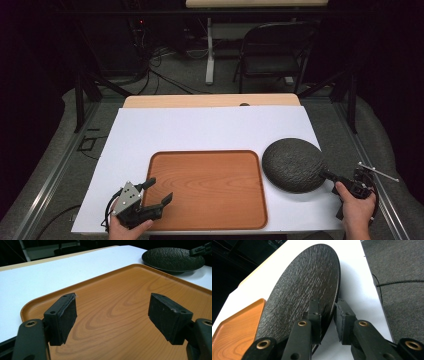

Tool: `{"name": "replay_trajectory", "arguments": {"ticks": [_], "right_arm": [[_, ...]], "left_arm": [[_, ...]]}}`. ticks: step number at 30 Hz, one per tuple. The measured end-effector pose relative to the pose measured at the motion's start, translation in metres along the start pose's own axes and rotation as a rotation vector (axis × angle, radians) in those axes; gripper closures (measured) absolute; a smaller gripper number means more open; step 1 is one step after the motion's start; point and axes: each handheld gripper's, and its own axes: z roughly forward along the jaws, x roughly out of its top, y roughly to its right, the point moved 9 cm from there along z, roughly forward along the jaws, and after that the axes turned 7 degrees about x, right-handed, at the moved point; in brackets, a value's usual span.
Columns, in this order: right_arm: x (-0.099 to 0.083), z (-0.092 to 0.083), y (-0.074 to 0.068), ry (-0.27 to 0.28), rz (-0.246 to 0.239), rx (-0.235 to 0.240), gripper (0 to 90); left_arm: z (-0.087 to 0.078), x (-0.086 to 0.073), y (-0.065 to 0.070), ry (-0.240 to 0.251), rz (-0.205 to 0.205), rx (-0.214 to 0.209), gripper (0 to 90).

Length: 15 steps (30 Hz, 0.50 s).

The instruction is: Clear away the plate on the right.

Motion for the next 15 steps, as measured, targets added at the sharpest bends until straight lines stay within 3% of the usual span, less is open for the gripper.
{"name": "replay_trajectory", "arguments": {"ticks": [2,3,8,15], "right_arm": [[0.002,-0.001,-0.002,0.005,-0.019,-0.001,76.6],[0.002,-0.001,-0.005,0.000,-0.001,0.005,76.8],[0.006,-0.002,-0.009,0.005,-0.059,-0.005,77.3],[0.009,-0.006,-0.020,0.003,-0.084,0.008,79.6]], "left_arm": [[0.000,0.000,0.000,0.000,-0.001,0.000,23.3],[0.000,0.000,0.000,0.000,-0.001,0.000,23.3],[0.000,0.000,0.000,-0.003,0.000,0.004,23.3],[0.000,0.000,0.000,-0.003,-0.001,0.000,23.3]]}}
